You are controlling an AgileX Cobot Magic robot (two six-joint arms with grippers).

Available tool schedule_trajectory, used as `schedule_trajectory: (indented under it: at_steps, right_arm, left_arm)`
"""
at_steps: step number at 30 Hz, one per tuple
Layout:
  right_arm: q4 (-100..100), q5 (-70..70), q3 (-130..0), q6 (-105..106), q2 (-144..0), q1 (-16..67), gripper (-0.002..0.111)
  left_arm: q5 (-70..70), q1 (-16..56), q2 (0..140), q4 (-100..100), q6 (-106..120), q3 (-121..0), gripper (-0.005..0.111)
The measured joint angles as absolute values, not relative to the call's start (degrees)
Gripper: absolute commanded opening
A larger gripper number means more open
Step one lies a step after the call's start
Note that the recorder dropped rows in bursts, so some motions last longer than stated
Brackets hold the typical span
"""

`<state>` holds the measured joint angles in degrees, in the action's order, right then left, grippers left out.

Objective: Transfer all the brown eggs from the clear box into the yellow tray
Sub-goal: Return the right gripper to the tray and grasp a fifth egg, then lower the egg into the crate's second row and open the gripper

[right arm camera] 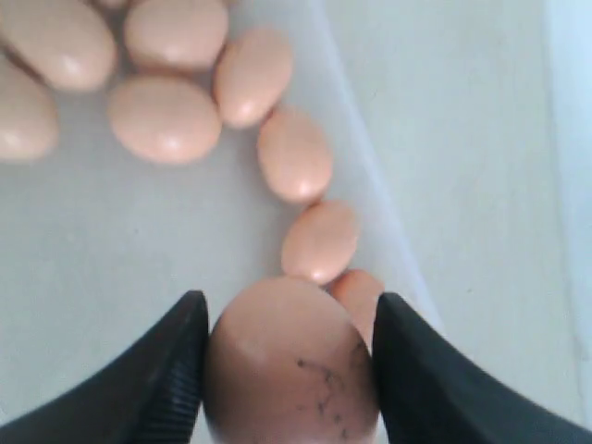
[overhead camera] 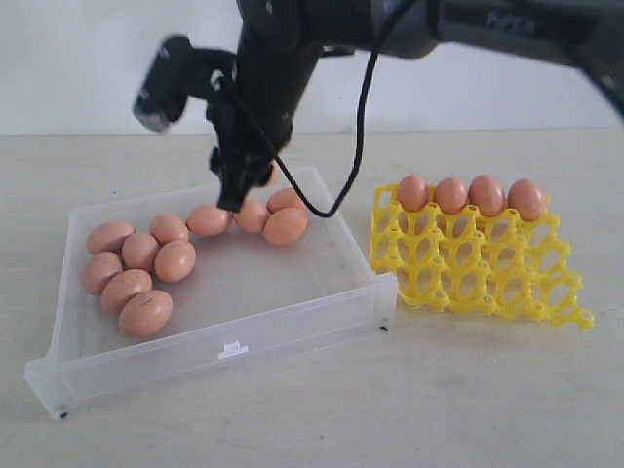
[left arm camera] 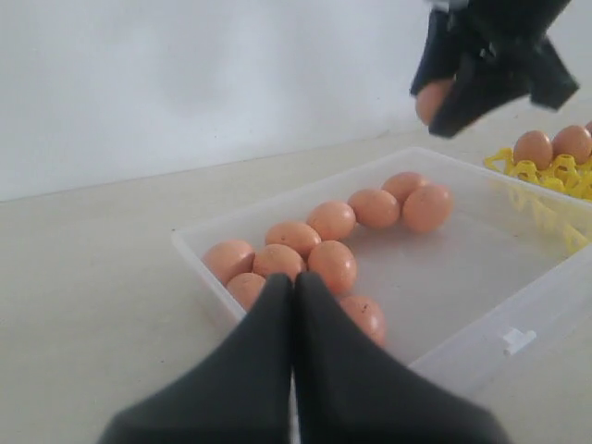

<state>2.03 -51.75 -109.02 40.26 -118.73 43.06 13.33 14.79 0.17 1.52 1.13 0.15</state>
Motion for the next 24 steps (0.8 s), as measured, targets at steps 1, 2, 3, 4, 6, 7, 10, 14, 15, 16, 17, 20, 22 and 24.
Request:
schedule_trajectory:
  at_steps: [1, 2, 3, 4, 6, 7, 10, 14, 15, 16, 17, 20, 22, 24]
  right_arm:
    - [1.87, -51.43, -109.12, 39.38, -116.84, 43.43, 0.0]
    - [1.59, -51.13, -109.12, 36.92, -115.49, 43.66, 0.0]
    - [1.31, -50.5, -109.15, 33.36, -113.76, 43.48, 0.0]
    - [1.31, -49.86, -108.88, 29.48, -112.71, 42.88, 0.0]
    - [1.9, -45.78, -105.79, 20.57, -109.92, 40.5, 0.0]
    - [2.11, -43.1, -103.33, 16.85, -108.59, 39.19, 0.0]
    - [3.02, -26.36, -88.06, 6.19, -102.43, 33.89, 0.0]
    - [2.5, 8.66, -62.16, -0.79, -92.18, 26.27, 0.0]
    - [1.04, 19.09, -56.13, -1.41, -90.64, 24.24, 0.0]
    - [-0.89, 27.14, -51.8, -1.92, -89.93, 22.63, 0.0]
    - [-4.4, 36.33, -47.26, -2.65, -89.8, 20.74, 0.0]
    - [-14.28, 51.25, -40.24, -8.06, -91.85, 15.36, 0.0]
    - [-4.68, 51.05, -40.66, -17.51, -94.64, 9.32, 0.0]
    - [21.14, 51.55, -45.11, -33.1, -98.92, 3.06, 0.0]
  left_arm:
    - [13.33, 14.79, 0.17, 1.52, 1.13, 0.15, -0.004]
    - [13.33, 14.79, 0.17, 1.52, 1.13, 0.15, -0.004]
    - [13.33, 14.79, 0.17, 1.52, 1.13, 0.15, -0.004]
    - [13.33, 14.79, 0.17, 1.52, 1.13, 0.15, -0.004]
    - [13.33, 14.79, 0.17, 1.52, 1.13, 0.15, -0.004]
    - [13.33, 14.79, 0.17, 1.52, 1.13, 0.15, -0.004]
    - [13.33, 14.79, 0.17, 1.52, 1.13, 0.15, -0.004]
    - [13.33, 14.79, 0.17, 1.52, 1.13, 0.15, -0.004]
    - [13.33, 14.79, 0.17, 1.52, 1.13, 0.15, -0.004]
    - [13.33, 14.79, 0.17, 1.52, 1.13, 0.15, -0.004]
    - [13.33, 14.79, 0.17, 1.52, 1.13, 0.15, -0.004]
    - [13.33, 14.79, 0.17, 1.52, 1.13, 0.15, -0.004]
    - [13.33, 14.79, 0.17, 1.52, 1.13, 0.15, -0.004]
    - [13.33, 14.79, 0.17, 1.52, 1.13, 0.15, -0.004]
